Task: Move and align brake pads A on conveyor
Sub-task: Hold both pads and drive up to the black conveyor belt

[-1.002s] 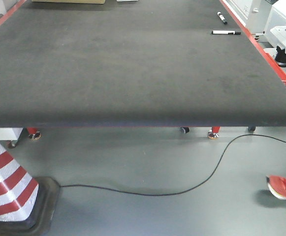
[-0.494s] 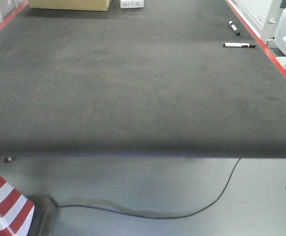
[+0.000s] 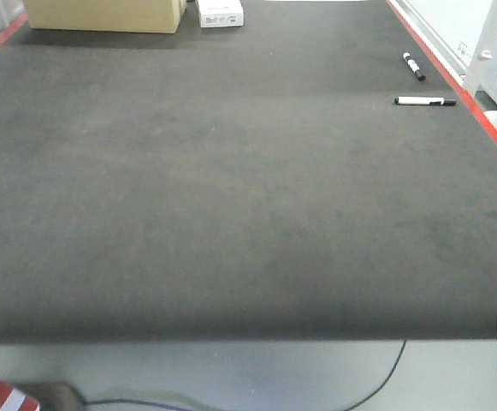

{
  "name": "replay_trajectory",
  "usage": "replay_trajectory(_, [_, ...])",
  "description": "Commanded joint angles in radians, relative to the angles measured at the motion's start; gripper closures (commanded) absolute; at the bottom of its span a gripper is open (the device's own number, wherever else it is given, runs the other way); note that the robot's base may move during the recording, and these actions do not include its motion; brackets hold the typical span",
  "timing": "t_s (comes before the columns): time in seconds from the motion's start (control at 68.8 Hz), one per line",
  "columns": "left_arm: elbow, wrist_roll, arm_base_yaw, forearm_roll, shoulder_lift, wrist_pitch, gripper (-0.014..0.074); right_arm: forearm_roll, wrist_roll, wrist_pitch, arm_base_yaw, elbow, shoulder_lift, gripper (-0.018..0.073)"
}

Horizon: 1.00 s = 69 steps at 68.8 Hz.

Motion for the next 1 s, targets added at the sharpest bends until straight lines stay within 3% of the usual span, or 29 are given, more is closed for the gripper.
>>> replay_trajectory(0.0, [-0.029, -0.004, 0.0, -0.012, 0.003, -0.087, 0.0603, -0.004, -0.005, -0.09, 0.001, -0.032, 0.004, 0.0564])
replay_trajectory(0.988, [-0.029, -0.004, 0.0, -0.012, 0.003, -0.087, 0.0603, -0.004, -0.005, -0.09, 0.001, -0.032, 0.004, 0.0564])
